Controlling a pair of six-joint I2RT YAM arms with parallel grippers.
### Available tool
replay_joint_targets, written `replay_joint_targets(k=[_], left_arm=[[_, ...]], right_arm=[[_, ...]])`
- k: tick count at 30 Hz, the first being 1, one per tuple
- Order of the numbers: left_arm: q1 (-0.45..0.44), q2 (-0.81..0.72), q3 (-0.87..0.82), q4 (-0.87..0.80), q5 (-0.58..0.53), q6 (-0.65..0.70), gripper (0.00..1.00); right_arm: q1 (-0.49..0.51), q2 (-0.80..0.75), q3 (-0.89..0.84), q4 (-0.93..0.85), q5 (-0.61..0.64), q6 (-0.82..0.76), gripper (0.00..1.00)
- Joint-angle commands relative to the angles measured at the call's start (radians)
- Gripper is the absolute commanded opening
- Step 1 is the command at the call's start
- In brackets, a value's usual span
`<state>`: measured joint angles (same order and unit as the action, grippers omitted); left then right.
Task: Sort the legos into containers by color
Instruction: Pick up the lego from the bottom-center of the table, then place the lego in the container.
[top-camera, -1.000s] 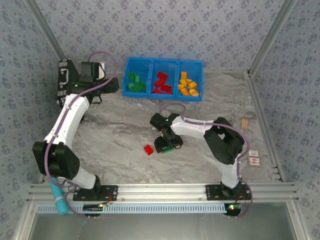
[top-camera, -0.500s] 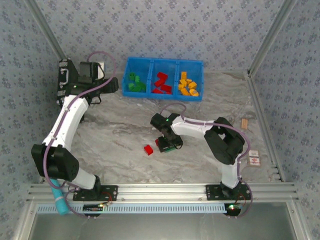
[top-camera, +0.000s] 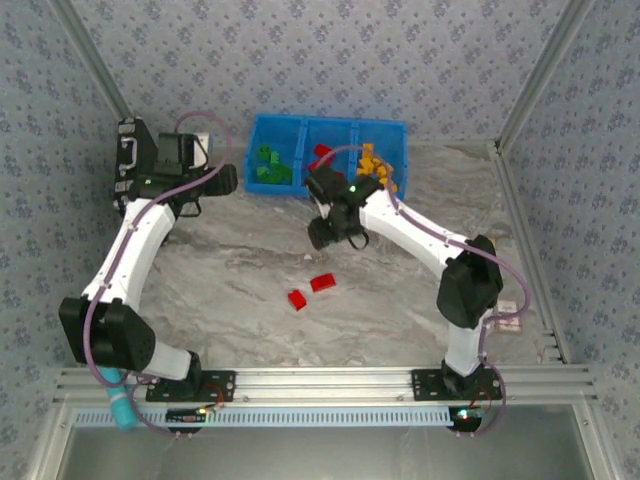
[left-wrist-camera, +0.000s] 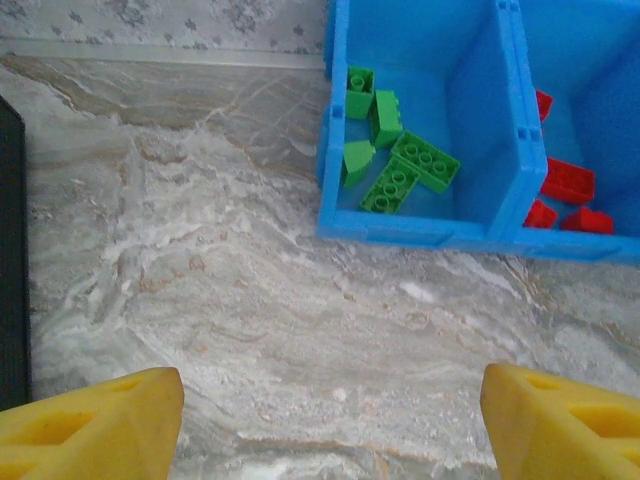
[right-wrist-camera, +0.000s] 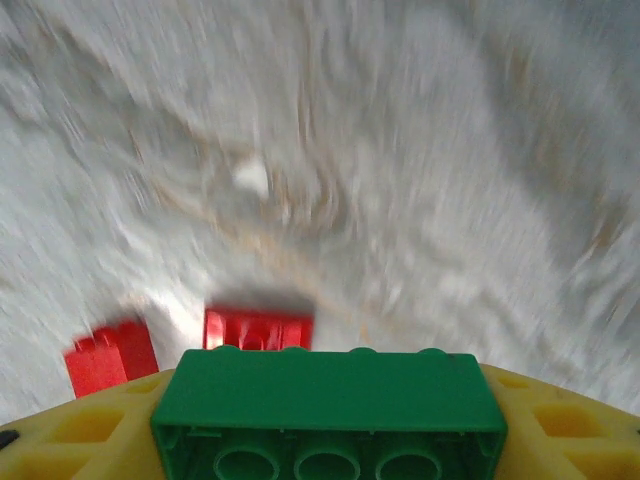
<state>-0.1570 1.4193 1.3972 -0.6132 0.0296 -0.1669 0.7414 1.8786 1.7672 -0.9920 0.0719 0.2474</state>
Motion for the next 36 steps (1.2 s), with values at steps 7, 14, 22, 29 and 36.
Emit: replay_joint_targets(k=[7,14,22,29,36], left_arm=[[-0.008,-0.188,-0.187,-0.099,0.196,0.105,0.78],[-0.088,-0.301,-0.338,-0.103,0.306,0.137,0.78],[-0.25,-0.239,-0.398,-0.072,0.371,0.103,0.78],[-0.432,-0.112,-0.362,-0.044,0.237,0.195,0.78],[-0.553,0.003,-0.341,0.074,0.163,0.275,0.8]], right_arm=[[-0.105,0.375,0.548,0.253,-0.02,-0.253,0.61],[-0.12,0.657,0.826,0.553,-0.087,-0.329,0.6],[-0.123,0.836,0.913,0.791,-0.119,-0.348,0.63],[-0.133,0.884,0.966,0.798,-0.14,-0.346,0.74],[-0.139,0.791,0.922,0.777,-0.251,-0.384,0.87]])
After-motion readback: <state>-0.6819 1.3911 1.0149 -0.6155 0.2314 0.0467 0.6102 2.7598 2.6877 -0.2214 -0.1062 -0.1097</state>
